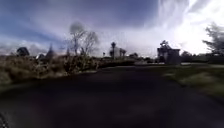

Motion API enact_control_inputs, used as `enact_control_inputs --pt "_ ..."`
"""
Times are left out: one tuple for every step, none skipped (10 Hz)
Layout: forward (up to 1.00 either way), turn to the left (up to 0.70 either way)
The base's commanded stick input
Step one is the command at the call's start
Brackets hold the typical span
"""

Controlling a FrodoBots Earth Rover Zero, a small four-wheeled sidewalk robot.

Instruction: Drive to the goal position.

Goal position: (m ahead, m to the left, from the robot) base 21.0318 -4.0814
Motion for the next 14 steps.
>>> enact_control_inputs --pt "0.85 -0.34" --pt "0.85 -0.34" --pt "0.85 -0.34" --pt "0.85 -0.34" --pt "0.85 0.00" --pt "0.85 0.00" --pt "0.85 -0.30" --pt "0.85 -0.32" --pt "0.85 -0.33" --pt "0.85 -0.34" --pt "0.85 -0.34" --pt "0.85 -0.34" --pt "0.85 -0.34" --pt "0.85 -0.34"
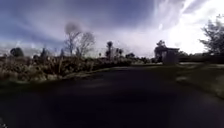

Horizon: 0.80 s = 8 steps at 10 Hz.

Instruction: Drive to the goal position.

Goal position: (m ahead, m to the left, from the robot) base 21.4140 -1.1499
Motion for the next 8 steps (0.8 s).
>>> enact_control_inputs --pt "0.85 -0.34" --pt "0.85 -0.31" --pt "0.85 -0.19" --pt "0.85 -0.07" --pt "0.85 -0.05" --pt "0.85 -0.17" --pt "0.85 -0.29" --pt "0.85 -0.27"
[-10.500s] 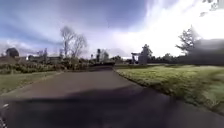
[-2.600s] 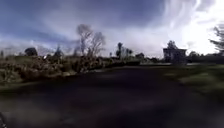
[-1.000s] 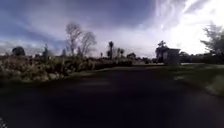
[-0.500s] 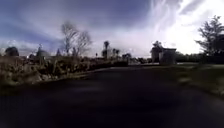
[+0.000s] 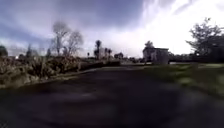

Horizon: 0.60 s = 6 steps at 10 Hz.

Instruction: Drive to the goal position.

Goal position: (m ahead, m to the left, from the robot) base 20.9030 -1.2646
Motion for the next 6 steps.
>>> enact_control_inputs --pt "0.85 -0.15" --pt "0.85 -0.04" --pt "0.85 -0.07" --pt "0.85 -0.17" --pt "0.85 -0.27" --pt "0.85 -0.34"
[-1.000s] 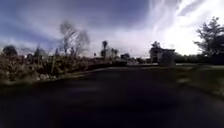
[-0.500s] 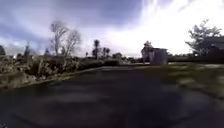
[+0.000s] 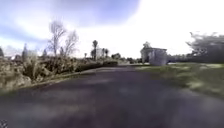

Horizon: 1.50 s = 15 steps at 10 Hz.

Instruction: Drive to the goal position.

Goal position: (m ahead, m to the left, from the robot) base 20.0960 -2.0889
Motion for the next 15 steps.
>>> enact_control_inputs --pt "0.85 -0.34" --pt "0.85 -0.34" --pt "0.85 -0.34" --pt "0.85 -0.34" --pt "0.85 -0.34" --pt "0.85 0.00" --pt "0.85 0.00" --pt "0.85 0.00" --pt "0.85 0.00" --pt "0.85 0.00" --pt "0.85 0.00" --pt "0.85 -0.02" --pt "0.85 -0.04" --pt "0.85 -0.06" --pt "0.85 -0.34"
